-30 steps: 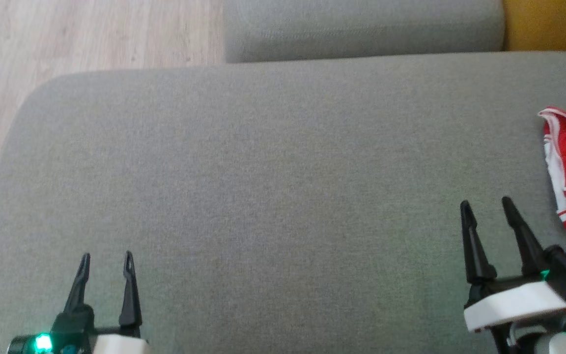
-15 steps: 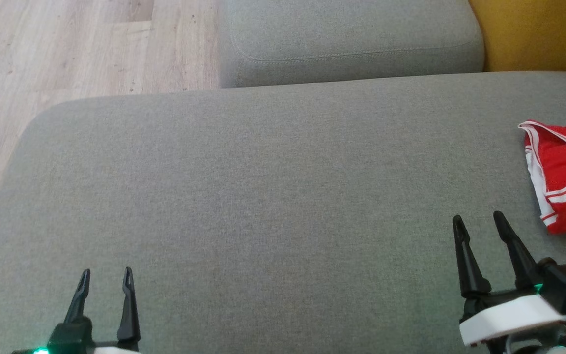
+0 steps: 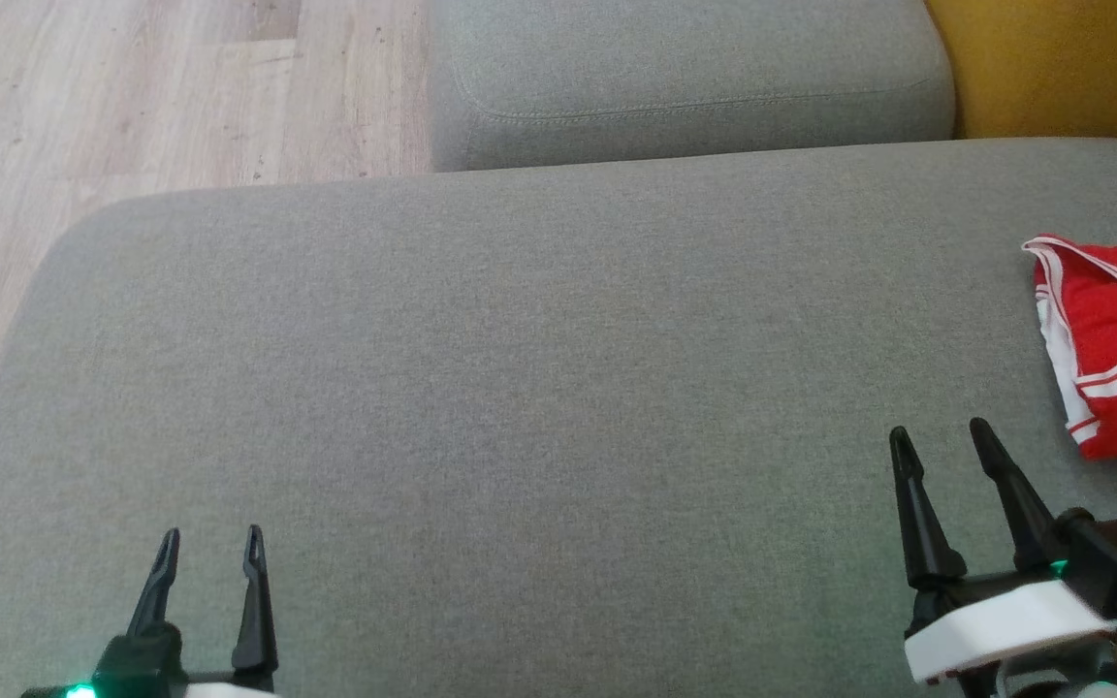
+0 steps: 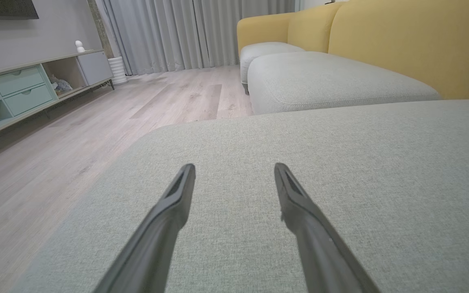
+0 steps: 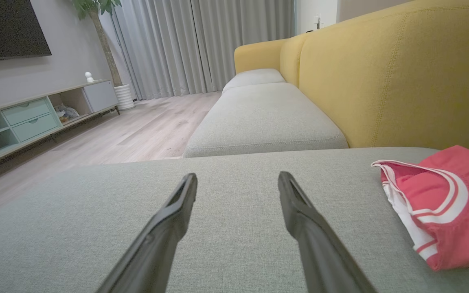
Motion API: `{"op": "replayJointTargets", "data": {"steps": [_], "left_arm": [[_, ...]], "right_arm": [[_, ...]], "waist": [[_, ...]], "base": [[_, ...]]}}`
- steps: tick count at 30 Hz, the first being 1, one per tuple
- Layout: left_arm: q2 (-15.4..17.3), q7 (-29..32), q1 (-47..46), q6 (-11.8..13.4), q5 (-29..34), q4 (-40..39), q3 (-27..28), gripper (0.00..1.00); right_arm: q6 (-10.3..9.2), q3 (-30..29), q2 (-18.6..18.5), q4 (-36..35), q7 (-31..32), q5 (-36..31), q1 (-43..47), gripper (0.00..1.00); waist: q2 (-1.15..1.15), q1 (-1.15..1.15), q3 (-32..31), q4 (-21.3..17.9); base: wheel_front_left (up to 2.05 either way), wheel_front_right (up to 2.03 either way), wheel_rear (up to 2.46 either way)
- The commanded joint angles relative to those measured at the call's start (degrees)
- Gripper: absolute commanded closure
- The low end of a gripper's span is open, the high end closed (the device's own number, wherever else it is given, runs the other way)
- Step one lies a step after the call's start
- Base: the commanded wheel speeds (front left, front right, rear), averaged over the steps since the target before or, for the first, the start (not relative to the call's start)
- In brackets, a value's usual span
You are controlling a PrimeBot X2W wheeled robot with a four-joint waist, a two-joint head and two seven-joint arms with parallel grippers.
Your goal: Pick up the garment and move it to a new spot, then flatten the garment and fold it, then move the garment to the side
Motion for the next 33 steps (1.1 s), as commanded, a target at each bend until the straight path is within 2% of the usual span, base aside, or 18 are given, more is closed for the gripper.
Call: {"op": "replayJointTargets", "data": {"steps": [1,8,9,12,33], "left_arm": [[1.3,-0.1,-2.4,0.5,-0.4,-1.9,2.1,0.0],[1.4,-0.3,-2.6,0.6,-0.4,-2.1,1.8,0.0],[0.2,-0.1,0.0,0.4,-0.2,-0.2,-0.3,1.0],[-0.6,0.0,0.2,0.3,-0.6,1.6,-0.4,1.0],[-2.5,3.0,-2.2,-2.9,-14.4,2.2,2.8,1.0]], "right_arm": [[-0.04,1.3,-0.3,-1.8,0.1,0.4,-1.2,0.0],[-0.04,1.2,-0.3,-1.7,0.1,0.6,-1.4,0.0],[0.0,0.0,0.0,0.2,0.0,0.1,0.0,1.0],[0.0,0.3,0.0,2.4,-0.1,0.5,0.1,1.0],[-0.01,0.0,-0.9,5.8,0.0,16.1,-2.9,1.0]], "waist": [[0.0,0.0,0.0,0.0],[0.0,0.0,0.1,0.0],[0.0,0.0,0.1,0.0],[0.0,0.0,0.1,0.0],[0.0,0.0,0.2,0.1]], "base": [[0.0,0.0,0.0],[0.0,0.0,0.0],[0.0,0.0,0.0],[0.0,0.0,0.0],[0.0,0.0,0.0]]}}
